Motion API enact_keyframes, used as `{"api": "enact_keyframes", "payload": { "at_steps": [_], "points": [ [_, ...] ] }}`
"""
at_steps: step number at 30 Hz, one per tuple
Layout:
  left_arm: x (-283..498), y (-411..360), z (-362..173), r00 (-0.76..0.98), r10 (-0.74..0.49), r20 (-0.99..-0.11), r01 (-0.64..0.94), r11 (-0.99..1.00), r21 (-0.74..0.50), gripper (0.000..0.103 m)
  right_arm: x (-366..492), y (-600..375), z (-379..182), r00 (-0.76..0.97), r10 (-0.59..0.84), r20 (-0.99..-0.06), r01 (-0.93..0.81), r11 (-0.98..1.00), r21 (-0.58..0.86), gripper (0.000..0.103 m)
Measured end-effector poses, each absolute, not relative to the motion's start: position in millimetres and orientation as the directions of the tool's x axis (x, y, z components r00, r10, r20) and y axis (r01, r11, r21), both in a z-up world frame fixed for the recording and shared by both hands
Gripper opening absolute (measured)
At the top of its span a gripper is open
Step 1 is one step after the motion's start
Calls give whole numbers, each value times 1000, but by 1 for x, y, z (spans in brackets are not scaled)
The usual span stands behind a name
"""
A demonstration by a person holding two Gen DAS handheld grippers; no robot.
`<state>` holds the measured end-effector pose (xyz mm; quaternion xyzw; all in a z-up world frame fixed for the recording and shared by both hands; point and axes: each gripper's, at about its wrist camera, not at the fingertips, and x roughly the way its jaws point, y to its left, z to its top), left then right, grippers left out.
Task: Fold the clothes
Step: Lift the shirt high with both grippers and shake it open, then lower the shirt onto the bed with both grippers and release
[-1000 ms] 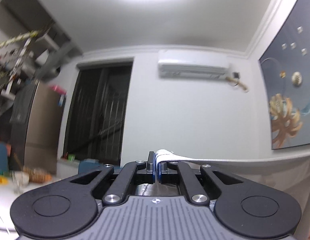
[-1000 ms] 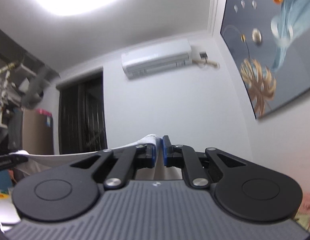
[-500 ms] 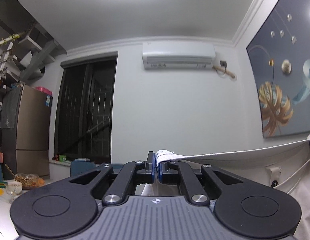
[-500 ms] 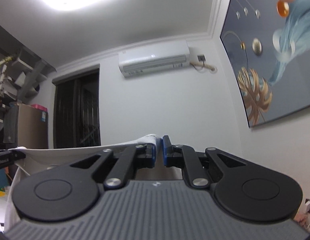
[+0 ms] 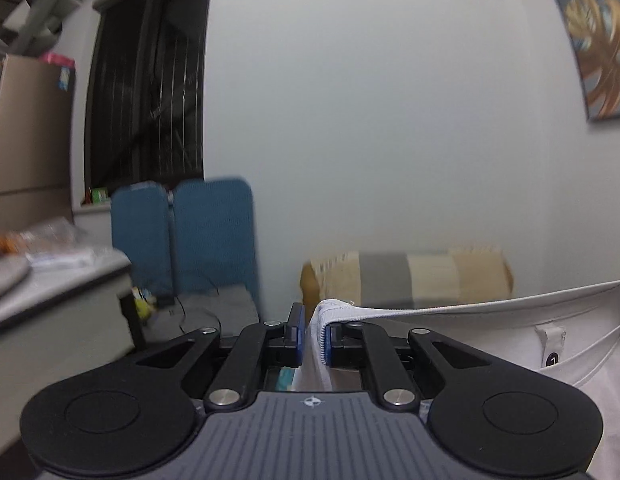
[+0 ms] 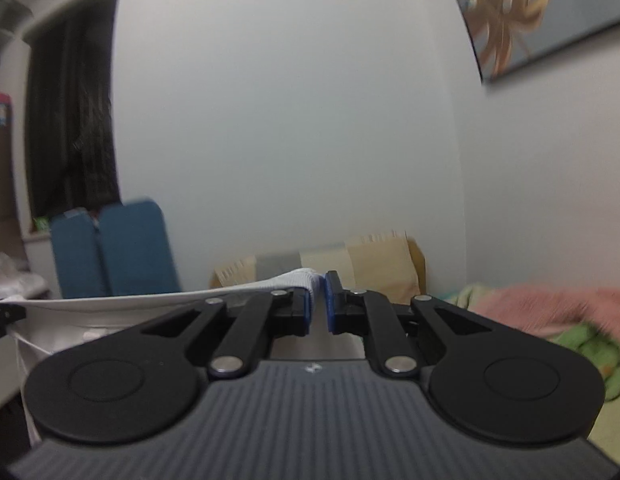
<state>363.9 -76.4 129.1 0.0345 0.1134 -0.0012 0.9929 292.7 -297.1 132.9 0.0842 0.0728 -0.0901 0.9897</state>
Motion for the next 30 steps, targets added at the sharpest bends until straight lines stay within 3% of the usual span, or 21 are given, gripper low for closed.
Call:
{"api": "enact_keyframes", "payload": {
  "at_steps": [8,13,16,18,19,20,21,22,26,30],
  "points": [
    [542,-96,-112,882,27,-470,3,998,62,14,480,-315,-82,901,-157,-404,226,966,128,10],
    [596,-87,-200,811,5,-586,27,999,47,15,532,-326,-166,838,-98,-537,219,961,167,12],
    [607,-80,-215,786,7,-618,31,998,50,26,547,-335,-190,791,-26,-612,210,950,231,18],
    [613,-73,-212,767,5,-642,35,998,50,54,553,-341,-190,774,43,-632,179,942,283,27],
    [617,-68,-207,755,1,-656,39,998,47,60,553,-342,-191,766,72,-639,163,940,300,40],
    [619,-63,-201,742,-11,-670,49,998,38,72,553,-342,-191,759,99,-644,148,937,317,50],
    [617,-59,-194,729,-41,-683,72,997,16,84,551,-341,-190,755,123,-643,131,934,332,68],
    [613,-55,-187,720,-65,-691,89,996,-1,85,549,-340,-188,752,148,-643,114,931,347,77],
    [571,-40,-152,735,-100,-671,125,992,-11,93,526,-329,-165,745,172,-644,77,938,339,77],
    [495,-31,-108,760,-123,-638,147,989,-15,94,471,-325,-130,776,168,-608,79,930,359,77]
  ]
}}
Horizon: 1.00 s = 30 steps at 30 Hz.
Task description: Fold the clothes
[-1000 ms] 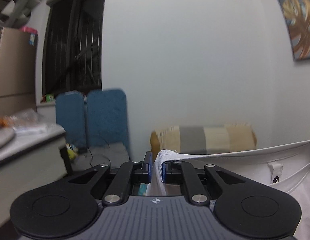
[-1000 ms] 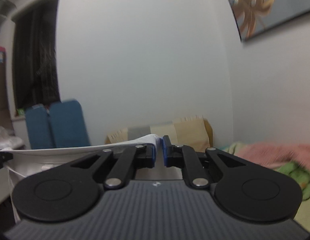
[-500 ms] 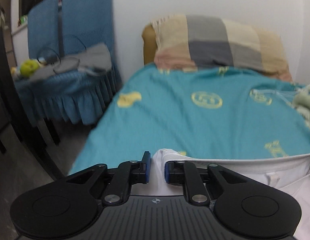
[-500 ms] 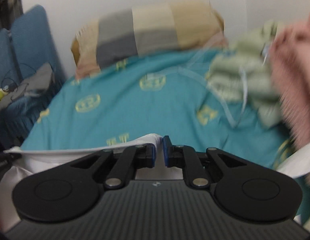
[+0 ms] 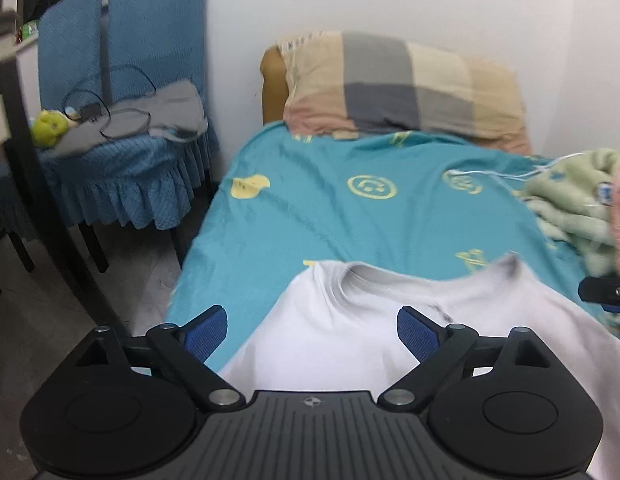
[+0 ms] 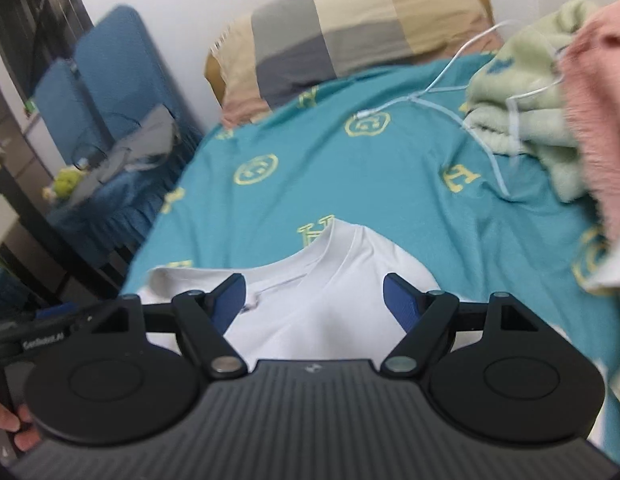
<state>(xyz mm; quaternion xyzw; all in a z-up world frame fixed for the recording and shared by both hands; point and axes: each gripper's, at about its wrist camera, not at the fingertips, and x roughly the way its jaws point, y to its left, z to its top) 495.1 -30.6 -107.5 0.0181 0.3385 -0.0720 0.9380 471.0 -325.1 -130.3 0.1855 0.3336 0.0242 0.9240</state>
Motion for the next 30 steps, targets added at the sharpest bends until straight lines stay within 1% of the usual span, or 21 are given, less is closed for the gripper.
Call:
{"api": "enact_keyframes", "payload": {
  "at_steps": [4,8,11,15,17,19,20,21,23,26,29,30],
  "points": [
    [401,-27,-65,792,-142,-594,171,985,-8,94,395,-324,-101,800,160,-579,93,919,383,77],
    [302,-28,-36,816,-154,-557,182,983,-4,94,308,-324,-81,824,156,-545,101,906,412,77],
    [229,-26,-28,815,-180,-551,196,980,-30,95,244,-322,-71,837,147,-528,101,905,413,77],
    [146,-26,-37,784,-250,-568,244,966,-89,95,174,-333,-66,817,130,-562,148,894,422,77],
    [120,-29,-49,750,-288,-595,268,955,-125,94,146,-340,-65,800,120,-588,175,891,419,77],
    [95,-32,-59,712,-338,-615,298,939,-171,93,117,-344,-68,803,128,-582,177,882,437,77],
    [87,-35,-64,688,-363,-629,316,929,-191,91,107,-347,-72,797,139,-588,186,870,457,77],
    [79,-38,-69,663,-386,-642,334,919,-207,86,97,-349,-76,791,151,-593,195,857,477,77],
    [69,-45,-73,634,-409,-656,366,906,-212,84,80,-353,-85,782,171,-600,207,836,508,77],
    [61,-48,-80,634,-393,-666,369,911,-186,84,73,-351,-101,747,221,-627,207,819,535,77],
    [69,-45,-88,635,-351,-688,335,928,-165,84,73,-347,-118,694,283,-662,204,804,558,78],
    [75,-43,-91,636,-339,-693,320,933,-163,84,78,-343,-125,663,320,-677,190,803,565,70]
  ]
}}
